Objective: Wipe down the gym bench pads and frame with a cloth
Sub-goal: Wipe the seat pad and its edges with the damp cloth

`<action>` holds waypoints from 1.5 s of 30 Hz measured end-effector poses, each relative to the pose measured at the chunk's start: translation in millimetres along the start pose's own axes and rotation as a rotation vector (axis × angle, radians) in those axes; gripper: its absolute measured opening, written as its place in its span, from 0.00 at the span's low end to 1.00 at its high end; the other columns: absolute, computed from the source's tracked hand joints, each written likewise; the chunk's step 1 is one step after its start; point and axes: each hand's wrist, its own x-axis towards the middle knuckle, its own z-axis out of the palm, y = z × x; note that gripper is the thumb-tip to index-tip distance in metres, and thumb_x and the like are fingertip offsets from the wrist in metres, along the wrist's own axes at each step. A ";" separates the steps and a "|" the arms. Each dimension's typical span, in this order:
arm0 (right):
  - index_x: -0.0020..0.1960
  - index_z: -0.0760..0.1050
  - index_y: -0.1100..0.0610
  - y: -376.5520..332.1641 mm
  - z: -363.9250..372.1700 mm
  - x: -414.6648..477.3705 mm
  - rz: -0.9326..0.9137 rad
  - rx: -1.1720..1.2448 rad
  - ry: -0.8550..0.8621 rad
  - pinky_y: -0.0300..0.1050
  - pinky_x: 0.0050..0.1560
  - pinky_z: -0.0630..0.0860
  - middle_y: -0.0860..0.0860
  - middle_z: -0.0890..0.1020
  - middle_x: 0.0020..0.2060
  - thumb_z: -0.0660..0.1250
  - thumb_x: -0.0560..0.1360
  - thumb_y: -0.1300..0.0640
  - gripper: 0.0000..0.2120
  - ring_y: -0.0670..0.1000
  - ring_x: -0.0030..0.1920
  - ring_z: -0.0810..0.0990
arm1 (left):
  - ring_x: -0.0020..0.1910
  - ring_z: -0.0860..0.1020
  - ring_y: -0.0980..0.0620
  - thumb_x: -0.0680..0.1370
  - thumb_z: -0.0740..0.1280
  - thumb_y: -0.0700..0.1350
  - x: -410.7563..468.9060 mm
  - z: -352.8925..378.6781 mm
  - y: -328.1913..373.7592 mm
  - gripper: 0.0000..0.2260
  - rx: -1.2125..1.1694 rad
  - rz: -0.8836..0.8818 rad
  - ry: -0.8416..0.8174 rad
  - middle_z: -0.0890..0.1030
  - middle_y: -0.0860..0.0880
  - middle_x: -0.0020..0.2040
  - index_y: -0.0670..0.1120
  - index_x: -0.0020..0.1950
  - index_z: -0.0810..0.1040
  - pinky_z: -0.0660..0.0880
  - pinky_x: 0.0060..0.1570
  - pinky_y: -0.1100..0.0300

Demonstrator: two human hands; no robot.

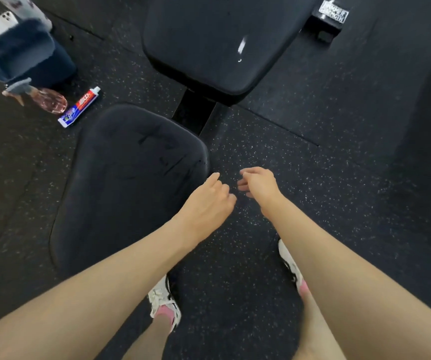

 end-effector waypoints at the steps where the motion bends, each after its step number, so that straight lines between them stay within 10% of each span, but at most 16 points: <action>1: 0.59 0.76 0.58 1.7 -3.7 5.5 0.005 -0.002 -0.035 0.46 0.53 0.75 0.55 0.81 0.48 0.57 0.80 0.60 0.12 0.53 0.49 0.81 | 0.36 0.77 0.50 0.75 0.68 0.45 -2.1 3.4 1.9 0.02 0.001 -0.008 0.013 0.77 0.51 0.35 0.48 0.45 0.81 0.66 0.67 0.49; 9: 0.55 0.74 0.57 0.8 -79.8 24.1 -0.001 -0.227 -0.203 0.41 0.41 0.74 0.57 0.82 0.51 0.57 0.80 0.60 0.09 0.51 0.45 0.79 | 0.47 0.78 0.43 0.81 0.49 0.39 34.5 -20.6 5.4 0.17 0.057 -0.216 0.347 0.78 0.44 0.41 0.42 0.50 0.78 0.63 0.70 0.43; 14: 0.57 0.74 0.57 -2.9 -80.3 24.5 -0.018 -0.191 -0.240 0.45 0.51 0.76 0.56 0.82 0.49 0.57 0.81 0.60 0.09 0.54 0.51 0.82 | 0.51 0.75 0.45 0.78 0.45 0.38 51.6 -26.9 4.7 0.20 -0.044 -0.471 0.095 0.78 0.46 0.49 0.42 0.57 0.75 0.68 0.61 0.52; 19: 0.53 0.74 0.54 5.7 -47.1 10.7 -0.105 -0.203 -0.362 0.46 0.52 0.76 0.56 0.83 0.51 0.58 0.81 0.59 0.06 0.52 0.49 0.81 | 0.44 0.77 0.40 0.80 0.36 0.35 14.4 22.0 37.4 0.29 0.121 -0.389 0.248 0.78 0.40 0.40 0.37 0.44 0.78 0.75 0.52 0.47; 26: 0.65 0.72 0.59 13.5 -19.3 9.4 -0.152 -0.115 -0.413 0.46 0.54 0.76 0.56 0.81 0.54 0.58 0.82 0.57 0.14 0.52 0.53 0.81 | 0.56 0.78 0.37 0.77 0.49 0.32 -83.3 63.4 60.3 0.19 0.142 -0.288 0.152 0.80 0.35 0.53 0.33 0.52 0.80 0.58 0.72 0.47; 34: 0.62 0.74 0.60 41.1 0.7 15.0 -0.220 -0.067 -0.376 0.48 0.55 0.77 0.57 0.82 0.51 0.57 0.81 0.54 0.15 0.52 0.50 0.81 | 0.50 0.77 0.42 0.83 0.52 0.36 -24.5 51.3 48.6 0.14 0.151 -0.265 0.446 0.78 0.44 0.44 0.40 0.45 0.76 0.71 0.60 0.49; 45: 0.63 0.73 0.59 76.1 -1.3 -5.3 -0.252 -0.117 -0.387 0.49 0.59 0.76 0.57 0.82 0.53 0.55 0.83 0.50 0.16 0.53 0.54 0.81 | 0.56 0.77 0.41 0.73 0.61 0.28 -88.7 99.5 57.5 0.09 0.104 -0.293 0.282 0.80 0.42 0.50 0.39 0.44 0.78 0.68 0.63 0.49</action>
